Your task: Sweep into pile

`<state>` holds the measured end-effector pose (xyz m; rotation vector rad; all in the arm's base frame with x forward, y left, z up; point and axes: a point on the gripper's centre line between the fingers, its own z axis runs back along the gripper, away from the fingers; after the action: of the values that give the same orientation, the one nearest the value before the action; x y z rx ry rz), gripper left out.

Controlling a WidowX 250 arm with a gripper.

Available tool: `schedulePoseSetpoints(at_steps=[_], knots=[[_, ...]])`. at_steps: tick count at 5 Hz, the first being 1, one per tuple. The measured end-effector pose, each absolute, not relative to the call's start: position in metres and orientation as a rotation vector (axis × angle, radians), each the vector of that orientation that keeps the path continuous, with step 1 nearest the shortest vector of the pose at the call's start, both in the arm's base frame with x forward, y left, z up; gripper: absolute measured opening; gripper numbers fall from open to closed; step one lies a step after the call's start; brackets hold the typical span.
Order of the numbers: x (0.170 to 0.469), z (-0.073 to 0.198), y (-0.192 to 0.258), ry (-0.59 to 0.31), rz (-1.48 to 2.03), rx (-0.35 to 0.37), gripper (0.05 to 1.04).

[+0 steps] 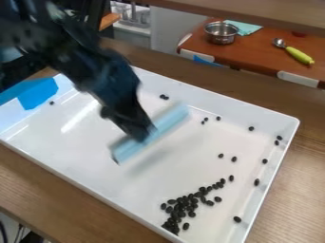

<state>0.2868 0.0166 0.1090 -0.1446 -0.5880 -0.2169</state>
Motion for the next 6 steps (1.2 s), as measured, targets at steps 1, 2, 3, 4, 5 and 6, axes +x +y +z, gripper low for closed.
schedulePoseSetpoints(at_steps=[1,2,3,4,5,6], knots=[[0.309,0.114,0.069,-0.559,-0.066,-0.091,0.340],[0.315,0.106,0.089,-0.482,0.074,-0.027,0.340],[0.321,0.094,0.081,-0.429,0.114,0.026,0.340],[0.327,0.083,0.069,-0.412,0.102,0.056,0.340],[0.333,0.072,0.060,-0.409,0.093,0.073,0.340],[0.347,0.072,0.057,-0.430,0.104,0.083,0.340]])
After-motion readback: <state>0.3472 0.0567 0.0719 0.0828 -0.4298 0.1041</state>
